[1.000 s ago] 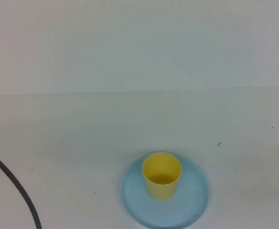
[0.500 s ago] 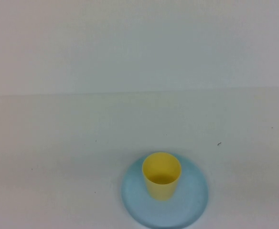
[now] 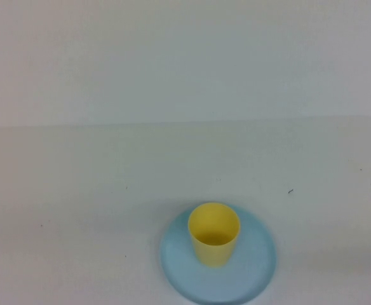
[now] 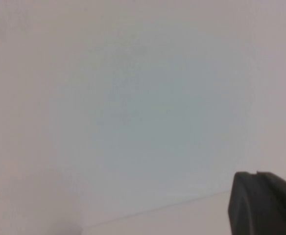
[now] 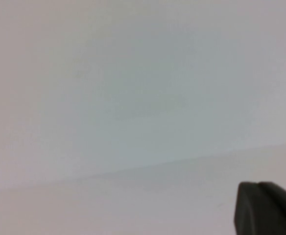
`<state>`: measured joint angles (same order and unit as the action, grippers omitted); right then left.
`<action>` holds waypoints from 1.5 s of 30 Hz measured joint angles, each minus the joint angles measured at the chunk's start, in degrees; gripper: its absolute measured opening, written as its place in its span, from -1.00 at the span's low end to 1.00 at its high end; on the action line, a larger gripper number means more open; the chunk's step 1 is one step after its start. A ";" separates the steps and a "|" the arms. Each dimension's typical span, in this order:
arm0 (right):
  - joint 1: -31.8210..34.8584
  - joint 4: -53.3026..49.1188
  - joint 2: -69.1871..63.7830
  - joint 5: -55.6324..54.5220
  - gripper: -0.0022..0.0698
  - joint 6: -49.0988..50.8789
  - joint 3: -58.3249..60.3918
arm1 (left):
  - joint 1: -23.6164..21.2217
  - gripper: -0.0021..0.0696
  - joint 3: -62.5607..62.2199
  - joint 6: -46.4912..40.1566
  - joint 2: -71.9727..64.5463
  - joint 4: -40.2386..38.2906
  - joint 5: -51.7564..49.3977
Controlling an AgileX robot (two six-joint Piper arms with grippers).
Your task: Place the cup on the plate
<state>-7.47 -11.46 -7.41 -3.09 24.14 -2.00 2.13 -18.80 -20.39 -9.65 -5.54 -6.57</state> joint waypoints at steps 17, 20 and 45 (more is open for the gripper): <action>9.76 -4.89 7.97 16.13 -0.94 -0.54 3.57 | -7.17 -0.94 16.71 7.77 11.45 5.97 1.11; 9.85 -5.44 7.97 18.35 -0.94 -1.83 3.57 | -7.18 -0.94 20.91 10.71 10.19 12.44 3.70; 9.85 5.65 8.07 23.82 -0.94 -24.14 3.57 | -8.80 -0.94 20.67 5.28 10.19 -1.94 -13.52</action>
<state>2.38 -5.81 0.66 20.72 0.00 1.56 -6.67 1.87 -15.11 0.54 -7.48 -20.09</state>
